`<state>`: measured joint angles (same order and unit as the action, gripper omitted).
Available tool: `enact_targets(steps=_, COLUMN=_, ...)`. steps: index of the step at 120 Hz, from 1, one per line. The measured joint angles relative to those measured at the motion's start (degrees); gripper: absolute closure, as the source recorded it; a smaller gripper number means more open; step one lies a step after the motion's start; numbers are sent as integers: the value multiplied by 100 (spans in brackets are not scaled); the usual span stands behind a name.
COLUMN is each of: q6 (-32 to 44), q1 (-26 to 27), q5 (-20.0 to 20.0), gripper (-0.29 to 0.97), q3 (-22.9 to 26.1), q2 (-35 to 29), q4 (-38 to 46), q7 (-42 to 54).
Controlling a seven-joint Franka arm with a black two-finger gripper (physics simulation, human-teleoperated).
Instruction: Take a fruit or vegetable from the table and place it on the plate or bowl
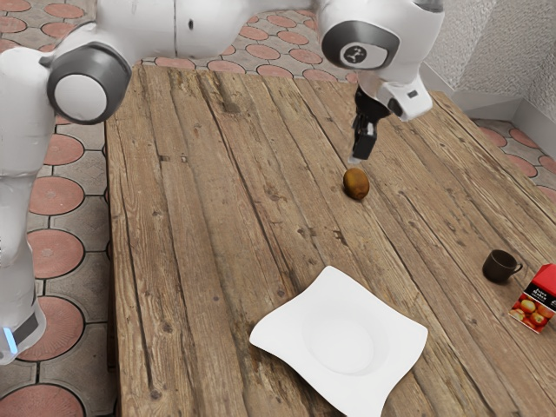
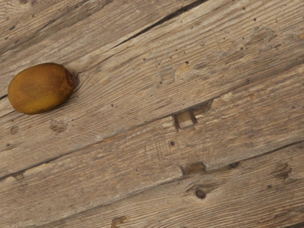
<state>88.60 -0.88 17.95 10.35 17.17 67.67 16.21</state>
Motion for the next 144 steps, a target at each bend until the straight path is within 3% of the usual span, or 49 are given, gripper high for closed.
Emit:
enact_targets(steps=18, q6=666, q1=-799, q5=-415, gripper=0, q3=20, q2=1068, q4=-459, q7=1341)
enact_targets(steps=34, q6=962, q1=-937, q5=-511, gripper=0, q3=156, q2=3019, q4=-3031, q7=2553)
enact_targets(steps=57, q6=497, q1=-773, q5=-545, gripper=0, q3=290, q2=4384, q4=-5322, q7=4032)
enact_targets(steps=76, q6=-229, q1=-689, q5=-252, gripper=0, q3=256, q2=4560, q4=-5574, q7=4995)
enact_targets(steps=93, q6=-818, q1=-628, q5=40, gripper=0, q3=252, q2=4346, q4=-5337, q7=5743)
enact_targets(steps=114, q6=-1283, q1=-632, q5=-522, gripper=0, q3=-72, q2=3962, q4=-5135, q7=6455)
enact_targets(steps=144, q6=-1434, q1=-888, q5=-782, gripper=0, q3=-163, q2=4239, q4=-5088, q7=7286)
